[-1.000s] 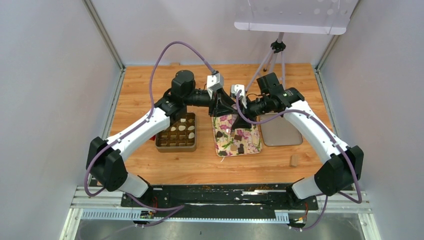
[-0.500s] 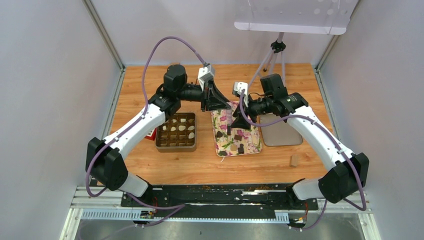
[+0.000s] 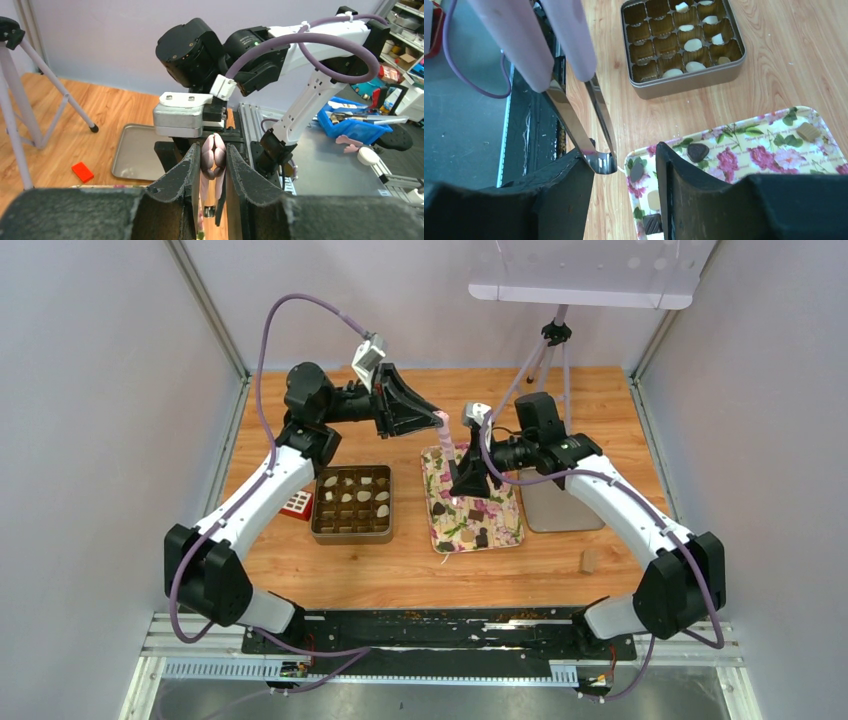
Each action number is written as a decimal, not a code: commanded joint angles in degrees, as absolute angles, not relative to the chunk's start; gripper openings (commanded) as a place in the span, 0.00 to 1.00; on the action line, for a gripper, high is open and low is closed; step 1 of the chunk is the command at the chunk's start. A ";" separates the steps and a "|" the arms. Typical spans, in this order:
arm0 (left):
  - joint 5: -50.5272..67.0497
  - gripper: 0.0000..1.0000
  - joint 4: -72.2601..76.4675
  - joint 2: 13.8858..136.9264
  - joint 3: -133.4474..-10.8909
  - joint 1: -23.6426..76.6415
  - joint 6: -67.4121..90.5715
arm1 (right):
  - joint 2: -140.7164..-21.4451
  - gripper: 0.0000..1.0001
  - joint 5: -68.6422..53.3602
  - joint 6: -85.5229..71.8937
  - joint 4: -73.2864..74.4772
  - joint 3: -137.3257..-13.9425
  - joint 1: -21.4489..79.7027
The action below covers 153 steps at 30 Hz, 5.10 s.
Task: Pack the chocolate
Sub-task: Adjust the clamp.
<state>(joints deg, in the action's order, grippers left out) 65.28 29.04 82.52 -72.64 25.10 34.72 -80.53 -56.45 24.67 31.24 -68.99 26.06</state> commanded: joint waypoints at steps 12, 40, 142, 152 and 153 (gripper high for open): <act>69.53 0.77 27.91 76.77 -65.91 18.76 27.01 | -78.31 0.11 -56.81 27.43 33.78 -71.28 22.24; 43.88 0.80 -36.88 81.01 -83.36 39.26 -33.28 | -79.13 0.02 -26.14 55.80 64.19 -82.89 29.00; 68.38 0.19 43.79 91.62 -66.71 29.51 39.32 | -71.52 0.23 -66.16 -4.65 3.43 -69.68 16.74; 57.92 1.00 -5.23 88.85 -76.14 29.05 2.59 | -70.93 0.09 -64.18 3.00 10.54 -70.07 16.49; 55.17 1.00 -15.42 88.48 -78.68 28.69 -5.95 | -70.74 0.09 -63.46 5.97 12.92 -69.82 16.38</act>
